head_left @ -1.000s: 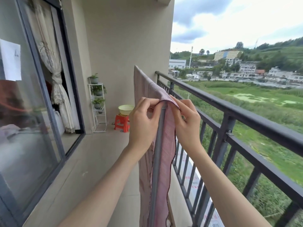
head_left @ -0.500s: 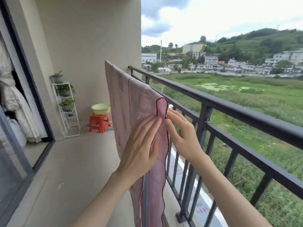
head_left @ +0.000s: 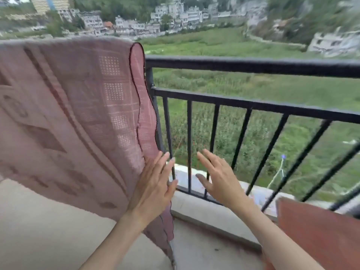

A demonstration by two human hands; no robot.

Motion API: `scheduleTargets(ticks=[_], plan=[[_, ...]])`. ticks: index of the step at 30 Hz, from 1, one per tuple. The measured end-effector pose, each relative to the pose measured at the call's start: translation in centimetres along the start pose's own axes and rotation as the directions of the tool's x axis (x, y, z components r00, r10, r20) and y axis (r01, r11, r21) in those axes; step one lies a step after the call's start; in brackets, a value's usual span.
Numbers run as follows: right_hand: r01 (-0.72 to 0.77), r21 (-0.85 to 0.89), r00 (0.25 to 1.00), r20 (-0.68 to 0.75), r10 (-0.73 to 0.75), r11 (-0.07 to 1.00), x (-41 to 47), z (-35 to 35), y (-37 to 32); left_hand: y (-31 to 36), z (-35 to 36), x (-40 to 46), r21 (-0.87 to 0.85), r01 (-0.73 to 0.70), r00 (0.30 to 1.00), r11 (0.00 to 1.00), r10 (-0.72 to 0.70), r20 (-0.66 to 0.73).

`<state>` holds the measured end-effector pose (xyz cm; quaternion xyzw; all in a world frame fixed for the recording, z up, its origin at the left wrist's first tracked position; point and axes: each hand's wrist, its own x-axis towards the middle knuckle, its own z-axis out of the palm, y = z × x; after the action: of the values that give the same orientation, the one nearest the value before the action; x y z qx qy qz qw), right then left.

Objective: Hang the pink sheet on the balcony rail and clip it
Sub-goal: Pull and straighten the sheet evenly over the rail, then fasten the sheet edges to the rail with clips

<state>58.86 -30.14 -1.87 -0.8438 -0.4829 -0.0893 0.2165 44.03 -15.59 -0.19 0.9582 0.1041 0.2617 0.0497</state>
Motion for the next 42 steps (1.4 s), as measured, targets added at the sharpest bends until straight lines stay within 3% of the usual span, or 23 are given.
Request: scheduleTargets(ticks=[6, 11, 15, 19, 28, 32, 37, 42], plan=[[-0.399, -0.083, 0.914, 0.039, 0.403, 0.913, -13.7, -2.4, 0.8, 6.0, 4.4, -3.2, -0.209, -0.187, 0.949, 0.96, 0.232, 0.215], [-0.659, -0.064, 0.752, -0.019, 0.659, 0.749, -24.9, -4.6, -0.2, 13.1, 6.4, -7.3, -0.36, -0.299, 0.889, 0.884, 0.396, 0.232], [-0.822, -0.027, 0.569, -0.005, 0.822, 0.569, -35.7, -4.9, -2.4, 19.0, 7.6, -13.1, -0.434, -0.337, 0.779, 0.836, 0.506, 0.37], [-0.939, 0.038, 0.344, 0.051, 0.938, 0.342, -45.0, -4.7, -4.7, 24.1, 9.3, -19.7, -0.554, -0.344, 0.615, 0.758, 0.628, 0.477], [-0.98, 0.112, -0.152, 0.118, 0.981, -0.166, -55.4, 0.8, -5.8, 32.2, 14.3, -28.2, -0.669, -0.326, 0.327, 0.667, 0.744, 0.583], [-0.964, 0.137, -0.211, 0.13, 0.969, -0.228, -55.8, 2.7, -4.4, 35.3, 16.4, -29.7, -0.672, -0.298, 0.348, 0.678, 0.733, 0.585], [-0.973, 0.147, -0.157, 0.138, 0.978, -0.177, -56.0, 3.5, -2.9, 39.1, 18.9, -28.6, -0.631, -0.31, 0.466, 0.712, 0.692, 0.552], [-0.968, 0.165, -0.163, 0.176, 0.971, -0.192, -57.0, 3.0, -2.9, 40.9, 20.5, -28.6, -0.573, -0.303, 0.466, 0.761, 0.643, 0.608]])
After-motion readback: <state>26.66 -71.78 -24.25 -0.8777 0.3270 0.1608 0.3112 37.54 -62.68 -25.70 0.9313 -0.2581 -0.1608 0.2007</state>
